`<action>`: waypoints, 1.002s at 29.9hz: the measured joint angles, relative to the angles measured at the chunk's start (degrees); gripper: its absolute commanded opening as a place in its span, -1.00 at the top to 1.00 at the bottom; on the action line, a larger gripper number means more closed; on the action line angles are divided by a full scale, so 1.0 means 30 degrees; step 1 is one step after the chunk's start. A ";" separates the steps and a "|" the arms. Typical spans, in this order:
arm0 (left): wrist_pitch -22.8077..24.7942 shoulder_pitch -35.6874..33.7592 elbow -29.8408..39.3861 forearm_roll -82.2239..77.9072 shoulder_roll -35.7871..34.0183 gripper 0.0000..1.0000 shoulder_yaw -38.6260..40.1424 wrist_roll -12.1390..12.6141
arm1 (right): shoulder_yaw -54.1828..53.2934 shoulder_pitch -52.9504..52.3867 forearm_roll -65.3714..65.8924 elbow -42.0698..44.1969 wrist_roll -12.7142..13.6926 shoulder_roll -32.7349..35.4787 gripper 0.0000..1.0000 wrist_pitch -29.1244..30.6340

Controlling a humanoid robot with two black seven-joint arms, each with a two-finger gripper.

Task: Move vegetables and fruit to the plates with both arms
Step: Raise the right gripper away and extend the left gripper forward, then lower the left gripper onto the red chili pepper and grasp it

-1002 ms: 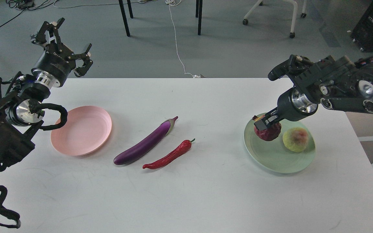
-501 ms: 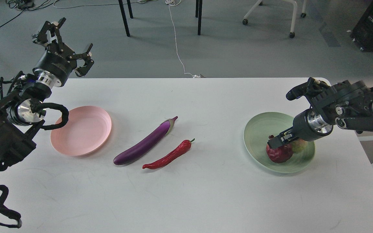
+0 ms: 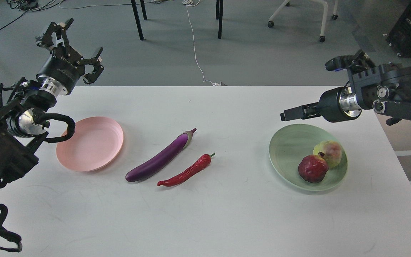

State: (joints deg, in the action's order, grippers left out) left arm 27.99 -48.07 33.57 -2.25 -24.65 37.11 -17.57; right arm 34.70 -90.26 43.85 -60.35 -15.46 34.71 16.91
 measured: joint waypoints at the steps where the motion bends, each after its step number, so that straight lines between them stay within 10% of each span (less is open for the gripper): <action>1: 0.0006 -0.0188 0.0048 -0.0606 0.0014 -0.95 -0.0037 0.0015 | -0.1333 0.0523 -0.0021 0.0336 -0.0019 0.0458 -0.96 0.0005; 8: 0.0012 -0.1013 0.0811 -0.6058 0.0031 -0.95 -0.0094 -0.0033 | -1.1246 0.5420 -0.0585 0.2085 -0.0093 0.1497 -0.96 0.0006; 15: -0.0955 -0.0786 0.6757 -1.4392 -0.1864 -0.95 -0.0789 -0.0097 | -1.8908 1.1346 -0.6337 0.2199 -0.0143 0.1273 -0.96 -0.0098; 30: -0.3525 -0.0786 1.1815 -3.1761 -0.1094 -0.69 -0.4529 -0.0131 | -2.6438 1.4822 -1.5227 0.7609 0.0088 -0.1002 -0.97 0.1275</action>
State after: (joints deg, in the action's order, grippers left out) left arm 17.41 -50.43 69.01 -97.53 -27.93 23.52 -17.96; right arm -44.61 -45.79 -1.83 -37.53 -15.20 31.71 20.74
